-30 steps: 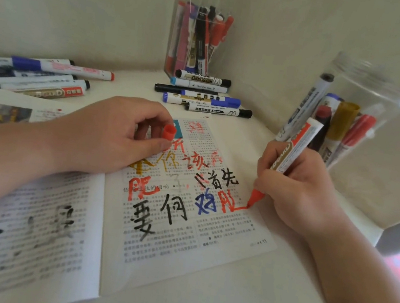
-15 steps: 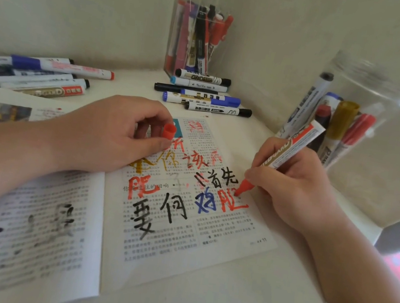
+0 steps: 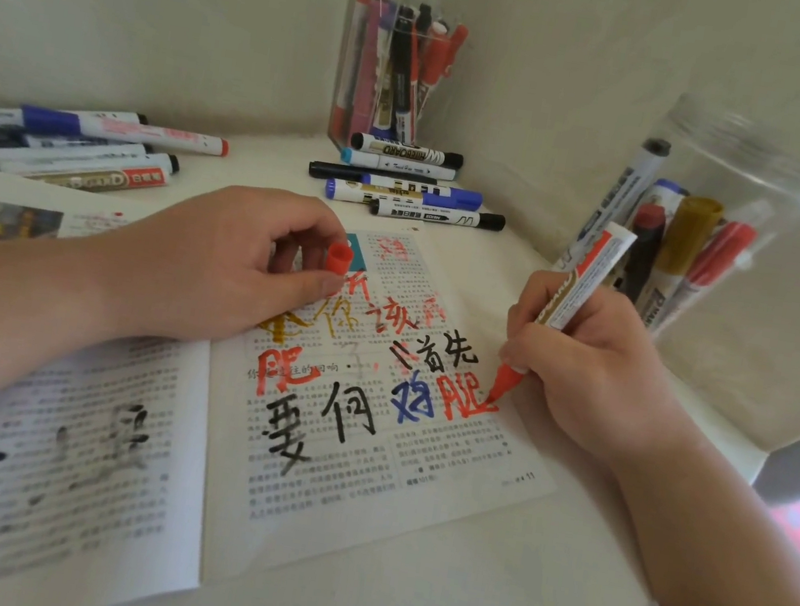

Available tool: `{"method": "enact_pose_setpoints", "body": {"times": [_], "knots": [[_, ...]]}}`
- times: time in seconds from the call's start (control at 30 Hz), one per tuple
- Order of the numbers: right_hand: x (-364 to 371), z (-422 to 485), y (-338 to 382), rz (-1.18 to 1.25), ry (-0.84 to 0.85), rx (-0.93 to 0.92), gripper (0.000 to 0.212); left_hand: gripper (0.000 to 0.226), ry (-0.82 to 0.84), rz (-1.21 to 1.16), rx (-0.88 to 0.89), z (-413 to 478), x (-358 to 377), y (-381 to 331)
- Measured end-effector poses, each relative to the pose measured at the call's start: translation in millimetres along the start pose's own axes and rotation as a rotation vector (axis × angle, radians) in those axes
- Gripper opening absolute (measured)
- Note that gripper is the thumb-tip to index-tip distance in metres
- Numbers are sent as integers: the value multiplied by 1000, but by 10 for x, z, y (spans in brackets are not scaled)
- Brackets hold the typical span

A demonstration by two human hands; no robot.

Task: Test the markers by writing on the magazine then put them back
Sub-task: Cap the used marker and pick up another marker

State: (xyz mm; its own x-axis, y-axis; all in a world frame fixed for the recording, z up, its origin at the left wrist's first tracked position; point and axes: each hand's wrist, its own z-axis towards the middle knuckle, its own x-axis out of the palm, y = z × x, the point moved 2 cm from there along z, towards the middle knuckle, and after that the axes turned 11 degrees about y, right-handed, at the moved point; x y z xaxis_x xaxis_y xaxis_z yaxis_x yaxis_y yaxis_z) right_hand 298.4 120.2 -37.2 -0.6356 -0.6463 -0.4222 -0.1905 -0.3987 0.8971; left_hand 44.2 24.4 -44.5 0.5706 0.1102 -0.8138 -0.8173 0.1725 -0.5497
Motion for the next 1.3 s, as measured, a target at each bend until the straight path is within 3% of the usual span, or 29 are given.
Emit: {"method": "enact_pose_setpoints", "body": {"times": [0.43,0.67,0.77,0.93,1.07,1.2,1.3], "knots": [[11,-4,16,33,29,-4,18,12,4,2,-7,7,-3,5],[25,-62,64,-145,-129,-80,16,12,0,20,5,4,-2,-3],[63,-66,108,-68,-182,-174,16,12,-4,9,0,6,-8,-15],[104,180,397,-34,35,-157,16,15,31,15,-23,8,-26,-12],[163,611,743,-168,260,-84,17,12,33,-11,-25,15,-36,5],[267,999,911,-215,270,-98,27,9,51,1,-17,25,-34,0],[303,1089,795,-137,265,-115,21,8,58,-21,-6,33,-21,23]]}}
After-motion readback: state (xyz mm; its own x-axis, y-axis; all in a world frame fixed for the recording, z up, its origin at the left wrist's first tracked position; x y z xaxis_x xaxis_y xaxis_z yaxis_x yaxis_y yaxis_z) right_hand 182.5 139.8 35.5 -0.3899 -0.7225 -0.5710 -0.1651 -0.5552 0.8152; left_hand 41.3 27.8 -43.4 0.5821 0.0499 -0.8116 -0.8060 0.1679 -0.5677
